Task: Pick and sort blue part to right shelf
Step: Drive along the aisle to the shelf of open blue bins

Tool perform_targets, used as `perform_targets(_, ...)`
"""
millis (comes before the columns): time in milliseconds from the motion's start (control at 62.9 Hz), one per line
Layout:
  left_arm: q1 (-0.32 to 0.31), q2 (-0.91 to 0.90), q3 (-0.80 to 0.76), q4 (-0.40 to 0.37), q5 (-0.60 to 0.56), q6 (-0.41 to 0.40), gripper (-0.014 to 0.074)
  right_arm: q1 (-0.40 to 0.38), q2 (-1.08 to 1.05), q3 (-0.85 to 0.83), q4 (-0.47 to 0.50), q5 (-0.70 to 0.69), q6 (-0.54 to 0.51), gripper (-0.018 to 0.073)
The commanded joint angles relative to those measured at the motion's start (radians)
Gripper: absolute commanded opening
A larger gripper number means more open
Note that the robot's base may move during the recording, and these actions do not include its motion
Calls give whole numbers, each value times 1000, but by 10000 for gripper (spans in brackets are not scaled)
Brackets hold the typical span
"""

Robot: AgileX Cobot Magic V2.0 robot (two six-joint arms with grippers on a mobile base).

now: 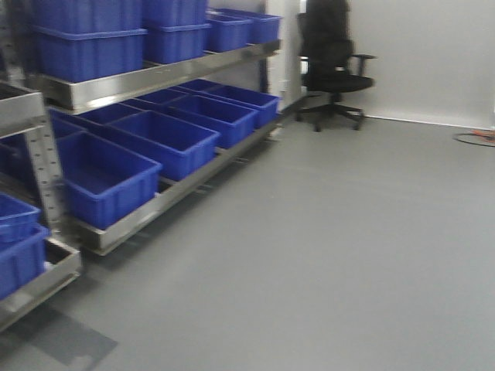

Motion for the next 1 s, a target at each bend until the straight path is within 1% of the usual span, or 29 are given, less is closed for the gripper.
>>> perform_targets(0,1,16,-27,-20,-89,-3,269,-5,8,-31,-8,-93,-6,414)
perform_targets(985,1,16,-27,-20,-89,-3,269,-5,8,-31,-8,-93,-6,414)
